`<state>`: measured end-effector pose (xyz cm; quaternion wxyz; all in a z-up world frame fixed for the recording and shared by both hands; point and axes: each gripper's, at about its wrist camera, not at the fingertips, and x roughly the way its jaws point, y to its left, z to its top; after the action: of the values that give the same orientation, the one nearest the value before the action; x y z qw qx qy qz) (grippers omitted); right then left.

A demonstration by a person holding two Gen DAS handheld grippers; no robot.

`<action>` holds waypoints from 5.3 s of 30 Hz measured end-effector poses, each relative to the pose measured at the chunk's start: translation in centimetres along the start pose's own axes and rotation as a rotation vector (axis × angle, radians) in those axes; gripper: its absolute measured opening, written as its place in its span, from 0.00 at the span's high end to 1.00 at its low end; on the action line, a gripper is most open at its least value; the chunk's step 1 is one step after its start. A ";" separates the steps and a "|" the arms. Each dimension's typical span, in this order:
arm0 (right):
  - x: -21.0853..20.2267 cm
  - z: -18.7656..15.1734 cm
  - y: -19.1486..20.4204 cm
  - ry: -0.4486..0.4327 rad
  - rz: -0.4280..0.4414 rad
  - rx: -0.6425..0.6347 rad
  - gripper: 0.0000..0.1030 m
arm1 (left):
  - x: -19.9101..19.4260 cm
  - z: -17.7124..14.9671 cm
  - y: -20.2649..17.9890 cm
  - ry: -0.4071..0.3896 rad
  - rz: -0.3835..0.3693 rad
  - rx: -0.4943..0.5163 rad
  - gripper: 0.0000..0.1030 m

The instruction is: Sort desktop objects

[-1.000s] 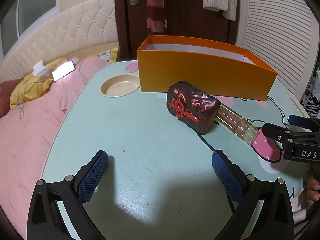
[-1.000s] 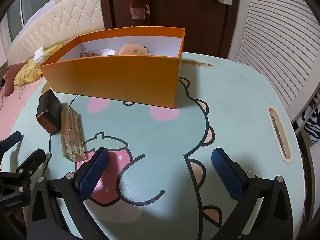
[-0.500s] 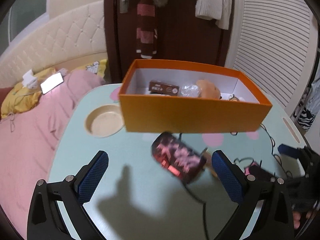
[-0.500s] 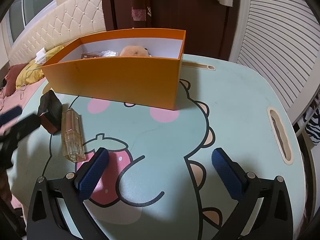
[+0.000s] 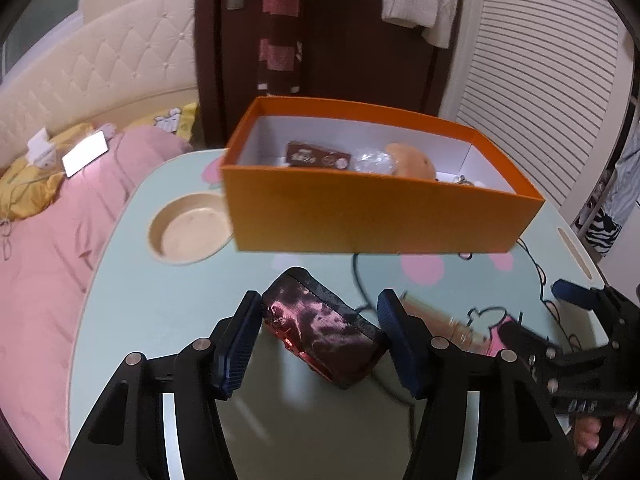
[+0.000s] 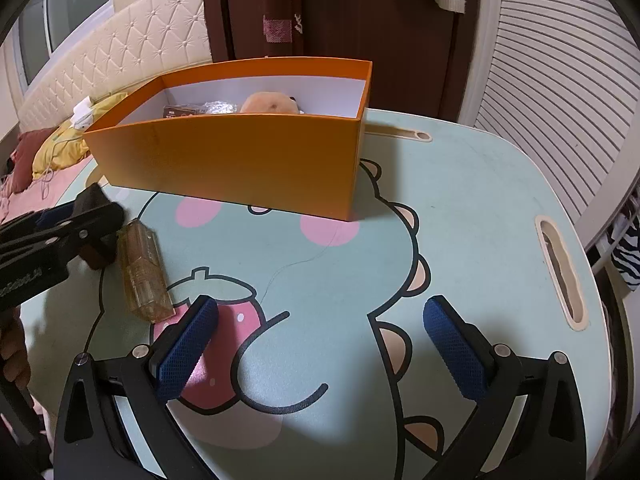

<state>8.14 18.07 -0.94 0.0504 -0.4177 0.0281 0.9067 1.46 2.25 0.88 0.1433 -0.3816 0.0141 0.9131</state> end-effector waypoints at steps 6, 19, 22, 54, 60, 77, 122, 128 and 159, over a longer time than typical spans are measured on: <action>-0.2 0.1 -0.2 -0.004 0.030 0.009 0.00 | -1.7 -1.4 1.6 -0.014 -0.036 -0.019 0.43; -1.4 1.8 6.5 -0.030 0.168 -0.233 0.08 | -4.1 -3.3 4.0 -0.061 -0.065 -0.084 0.43; -0.4 2.3 7.8 0.013 0.176 -0.261 0.23 | -4.2 -3.3 4.4 -0.065 -0.073 -0.099 0.43; -3.1 3.5 5.4 -0.060 0.186 -0.183 0.82 | -5.4 2.1 0.5 -0.124 -0.125 -0.013 0.43; -4.3 5.9 4.2 -0.090 0.226 -0.156 0.82 | -5.5 6.3 0.3 -0.178 -0.133 0.012 0.43; 0.7 14.4 2.6 -0.111 0.209 -0.081 0.82 | 2.8 13.5 0.4 -0.131 -0.126 0.014 0.43; -0.5 12.0 0.2 -0.086 0.142 -0.037 0.35 | -1.9 5.4 -1.4 -0.117 -0.060 -0.009 0.04; -2.2 9.8 0.2 -0.088 0.098 -0.024 0.35 | -2.7 2.0 -0.8 -0.091 -0.016 -0.071 0.04; 2.9 3.5 -0.5 0.024 -0.045 0.037 0.00 | 2.5 0.4 -1.1 0.066 0.179 -0.052 0.00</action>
<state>3.69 19.09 -0.85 0.0784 -0.4280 0.0361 0.8996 -0.16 3.98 -0.53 0.0506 -0.4124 0.0291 0.9091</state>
